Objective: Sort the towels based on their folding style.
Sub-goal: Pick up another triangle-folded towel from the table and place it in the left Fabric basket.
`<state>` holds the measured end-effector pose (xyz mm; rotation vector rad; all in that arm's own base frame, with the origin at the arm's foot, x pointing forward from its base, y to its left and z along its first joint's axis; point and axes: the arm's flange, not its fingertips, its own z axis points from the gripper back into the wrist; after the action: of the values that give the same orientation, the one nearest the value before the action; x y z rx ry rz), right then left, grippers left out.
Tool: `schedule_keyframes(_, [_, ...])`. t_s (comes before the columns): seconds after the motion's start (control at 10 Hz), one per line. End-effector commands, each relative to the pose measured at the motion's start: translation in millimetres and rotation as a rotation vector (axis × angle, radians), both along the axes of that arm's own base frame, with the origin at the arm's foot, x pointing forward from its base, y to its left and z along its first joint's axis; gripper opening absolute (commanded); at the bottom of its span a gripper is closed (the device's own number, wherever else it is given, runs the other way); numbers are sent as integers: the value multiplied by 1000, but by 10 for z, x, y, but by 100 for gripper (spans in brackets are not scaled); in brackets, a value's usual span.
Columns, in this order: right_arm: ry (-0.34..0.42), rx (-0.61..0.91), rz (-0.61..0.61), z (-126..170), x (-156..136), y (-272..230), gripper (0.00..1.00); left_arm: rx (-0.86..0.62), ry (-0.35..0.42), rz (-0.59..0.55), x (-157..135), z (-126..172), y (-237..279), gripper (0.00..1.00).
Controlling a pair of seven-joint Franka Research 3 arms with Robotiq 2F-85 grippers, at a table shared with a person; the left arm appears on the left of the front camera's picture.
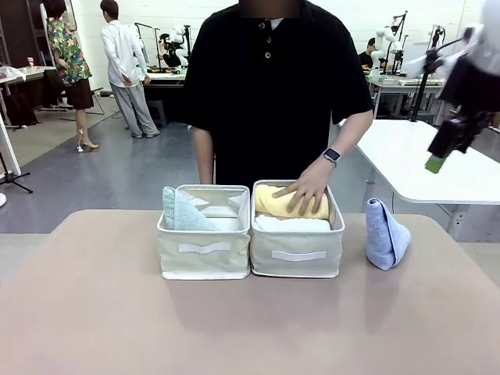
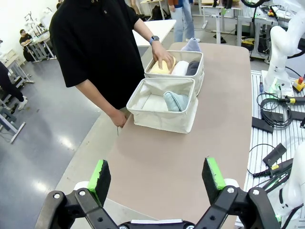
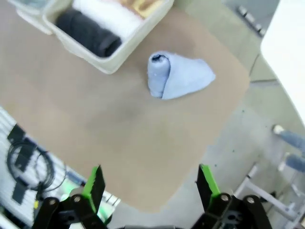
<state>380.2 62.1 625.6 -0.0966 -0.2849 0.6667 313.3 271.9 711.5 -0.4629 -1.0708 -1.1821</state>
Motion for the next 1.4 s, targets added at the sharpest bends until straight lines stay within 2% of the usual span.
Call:
schedule_keyframes(0.0, [36,-12,-164,-151,578,9,100,-14,-9,-6,-12,22,0,100])
schedule_keyframes(0.2, [71,-11,-340,-357,672,52,100,-14,-9,-6,-12,22,0,100])
schedule_keyframes(0.3, [103,-26,-354,-260,530,81,100,-14,-9,-6,-12,22,0,100])
schedule_keyframes(0.4, [73,12,-224,-473,753,-31,100,-14,-9,-6,-12,22,0,100])
schedule_keyframes(0.6, [73,12,-224,-473,753,-31,100,-14,-9,-6,-12,22,0,100])
schedule_keyframes(0.7, [87,10,-276,-451,729,9,100,-14,-9,-6,-12,22,0,100])
schedule_keyframes(0.8, [130,-46,-425,-704,750,269,100,-14,-9,-6,-12,22,0,100])
schedule_keyframes(0.9, [165,-19,-559,-904,801,515,100,-14,-9,-6,-12,22,0,100])
schedule_keyframes(1.1, [118,105,-759,-1082,989,773,100,-14,-9,-6,-12,22,0,100])
schedule_keyframes(1.3, [46,148,-860,-1155,1108,791,100,-14,-9,-6,-12,22,0,100])
